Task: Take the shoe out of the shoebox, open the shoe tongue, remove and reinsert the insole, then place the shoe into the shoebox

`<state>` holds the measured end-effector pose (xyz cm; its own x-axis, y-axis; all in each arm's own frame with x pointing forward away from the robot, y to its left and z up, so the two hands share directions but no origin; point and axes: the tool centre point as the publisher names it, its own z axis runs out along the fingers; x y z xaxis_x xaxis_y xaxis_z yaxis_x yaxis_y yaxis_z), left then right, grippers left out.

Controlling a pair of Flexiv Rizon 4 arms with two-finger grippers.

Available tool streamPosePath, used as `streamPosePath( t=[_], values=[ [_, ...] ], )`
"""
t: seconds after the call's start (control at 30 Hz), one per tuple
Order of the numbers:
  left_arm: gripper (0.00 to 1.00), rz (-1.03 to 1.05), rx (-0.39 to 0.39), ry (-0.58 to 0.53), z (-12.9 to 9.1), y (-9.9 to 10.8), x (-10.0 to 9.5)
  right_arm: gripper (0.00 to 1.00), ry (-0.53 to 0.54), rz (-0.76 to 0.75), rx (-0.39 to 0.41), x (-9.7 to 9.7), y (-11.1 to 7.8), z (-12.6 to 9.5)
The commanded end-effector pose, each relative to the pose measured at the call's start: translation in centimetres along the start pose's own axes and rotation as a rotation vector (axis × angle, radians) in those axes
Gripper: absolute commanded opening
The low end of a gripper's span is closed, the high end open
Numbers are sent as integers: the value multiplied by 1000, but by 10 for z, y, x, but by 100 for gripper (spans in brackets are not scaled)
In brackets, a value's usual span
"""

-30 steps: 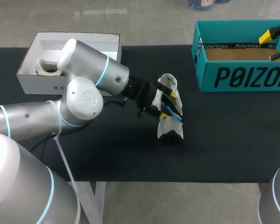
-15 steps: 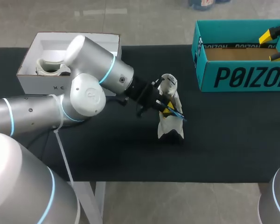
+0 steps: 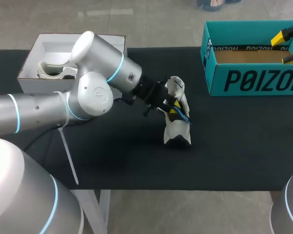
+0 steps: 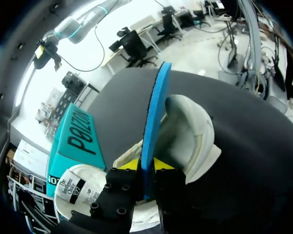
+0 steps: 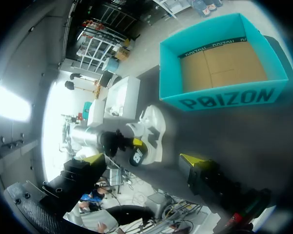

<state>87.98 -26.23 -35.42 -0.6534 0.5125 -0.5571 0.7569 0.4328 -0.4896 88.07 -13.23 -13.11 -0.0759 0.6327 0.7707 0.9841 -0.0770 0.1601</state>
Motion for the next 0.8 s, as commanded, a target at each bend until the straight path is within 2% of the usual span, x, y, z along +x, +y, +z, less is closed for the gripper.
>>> streamPosePath(
  t=[0.03,0.13,0.17,0.2,0.27,0.3,0.33,0.57,0.8],
  values=[
    [100,18,23,-28,-8,-15,3,100,-2,0,0,0,0,0],
    [97,25,39,-48,-14,-26,3,100,-2,0,0,0,0,0],
    [93,28,41,-50,-15,-28,3,100,-2,0,0,0,0,0],
    [84,35,47,-51,-16,-31,3,100,-2,0,0,0,0,0],
    [50,44,54,-54,-17,-35,4,100,-2,0,0,0,0,0],
    [39,47,60,-53,-17,-36,4,100,-2,0,0,0,0,0],
    [0,48,62,-53,-16,-37,5,100,-2,0,0,0,0,0],
    [0,51,67,-36,-8,-32,8,100,-2,0,0,0,0,0],
    [0,58,42,-12,-1,-17,10,100,-2,0,0,0,0,0]
  ],
)
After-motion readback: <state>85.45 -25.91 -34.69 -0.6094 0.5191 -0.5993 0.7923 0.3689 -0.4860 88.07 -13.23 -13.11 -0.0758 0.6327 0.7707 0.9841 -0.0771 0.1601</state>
